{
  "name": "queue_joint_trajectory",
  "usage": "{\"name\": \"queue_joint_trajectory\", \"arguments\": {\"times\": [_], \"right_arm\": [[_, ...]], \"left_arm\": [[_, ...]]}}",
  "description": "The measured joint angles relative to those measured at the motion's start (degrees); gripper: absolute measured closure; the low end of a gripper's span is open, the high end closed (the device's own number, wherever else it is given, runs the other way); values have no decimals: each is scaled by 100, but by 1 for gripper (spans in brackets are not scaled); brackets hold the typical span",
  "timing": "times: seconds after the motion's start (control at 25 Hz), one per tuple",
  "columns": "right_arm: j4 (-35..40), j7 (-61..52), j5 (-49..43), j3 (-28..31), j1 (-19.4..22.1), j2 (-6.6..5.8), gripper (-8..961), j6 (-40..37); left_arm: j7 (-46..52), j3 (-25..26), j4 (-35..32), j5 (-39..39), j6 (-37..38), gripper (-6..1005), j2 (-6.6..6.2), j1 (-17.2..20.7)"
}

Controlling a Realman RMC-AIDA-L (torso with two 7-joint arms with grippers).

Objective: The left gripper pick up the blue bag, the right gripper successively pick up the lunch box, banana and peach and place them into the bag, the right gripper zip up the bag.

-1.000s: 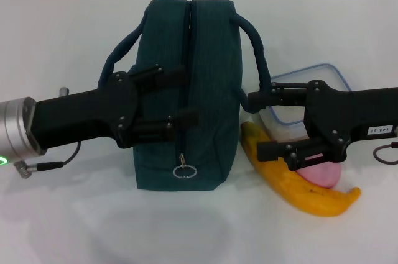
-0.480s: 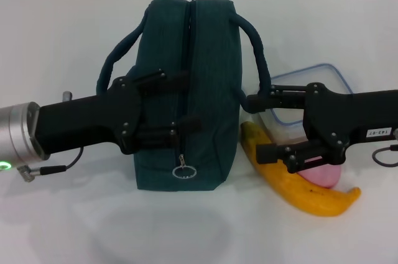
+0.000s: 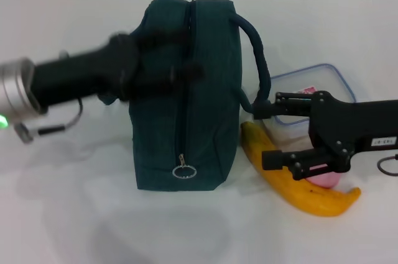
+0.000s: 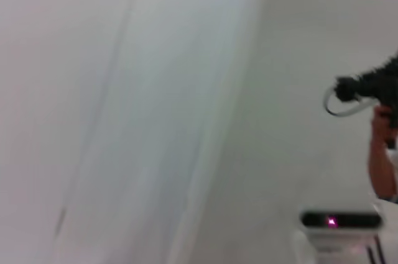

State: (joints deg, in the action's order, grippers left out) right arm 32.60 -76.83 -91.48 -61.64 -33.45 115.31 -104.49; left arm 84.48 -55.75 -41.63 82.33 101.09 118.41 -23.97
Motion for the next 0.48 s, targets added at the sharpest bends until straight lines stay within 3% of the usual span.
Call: {"name": "queue_joint_trajectory", "arguments": {"times": [0.24,0.48], "right_arm": [[0,84,18,100,323,-94,109,-25],[1,157,21,339,575,-145,114,-28]], "left_arm": [[2069,143,-1805,728,-734,117,18,6],[4389,154,-2873,2287,-1091,119,-165,-34]]}}
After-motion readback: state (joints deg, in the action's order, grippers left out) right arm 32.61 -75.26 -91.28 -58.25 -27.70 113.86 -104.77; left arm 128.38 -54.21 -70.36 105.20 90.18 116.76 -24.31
